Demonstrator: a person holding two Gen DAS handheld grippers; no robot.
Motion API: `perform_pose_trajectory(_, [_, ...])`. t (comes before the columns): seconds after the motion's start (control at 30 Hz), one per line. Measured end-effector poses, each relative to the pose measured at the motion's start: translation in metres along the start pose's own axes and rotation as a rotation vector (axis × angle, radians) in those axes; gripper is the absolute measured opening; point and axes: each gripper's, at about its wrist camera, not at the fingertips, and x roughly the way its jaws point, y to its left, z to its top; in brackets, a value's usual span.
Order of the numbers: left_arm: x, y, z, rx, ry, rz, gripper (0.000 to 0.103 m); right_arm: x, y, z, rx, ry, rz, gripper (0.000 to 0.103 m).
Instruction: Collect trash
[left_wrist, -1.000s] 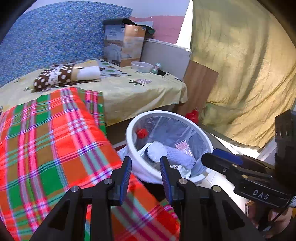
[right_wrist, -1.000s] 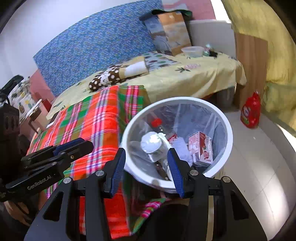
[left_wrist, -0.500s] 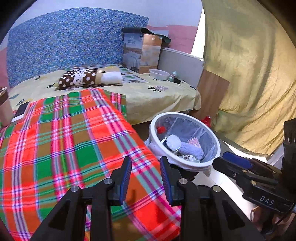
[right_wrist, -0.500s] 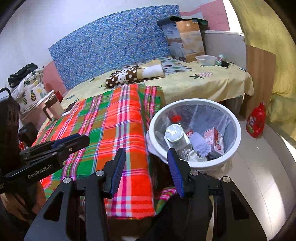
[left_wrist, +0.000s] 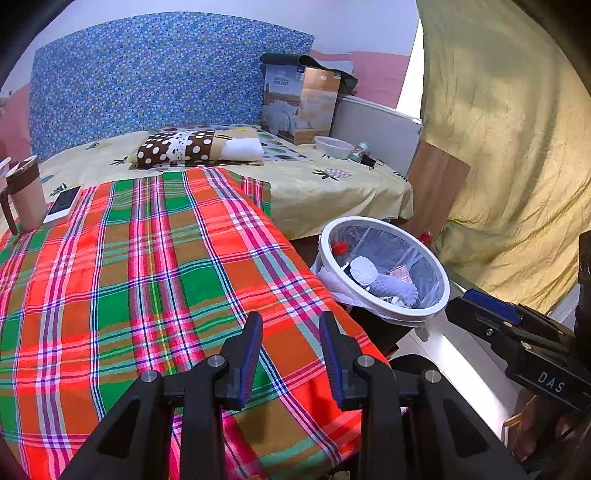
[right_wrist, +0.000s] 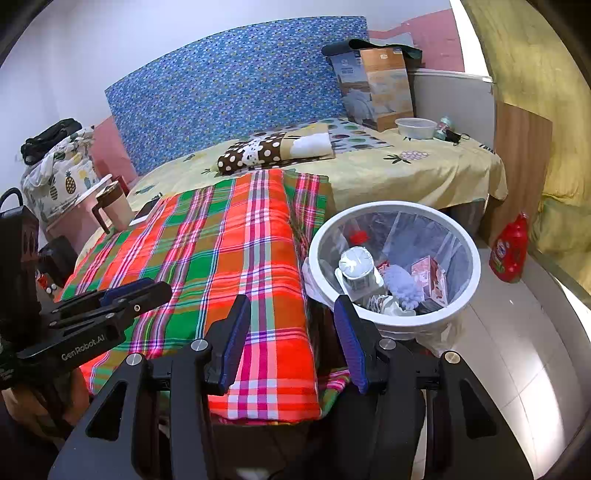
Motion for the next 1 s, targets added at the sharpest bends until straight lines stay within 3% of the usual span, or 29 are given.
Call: perform_pose_trajectory(1.0, [-0.0020, 0.0004, -0.0029, 0.004, 0.002, 0.005, 0.032, 0.0006, 0.0059, -0.0021, -0.003, 0.010, 0.004, 0.049])
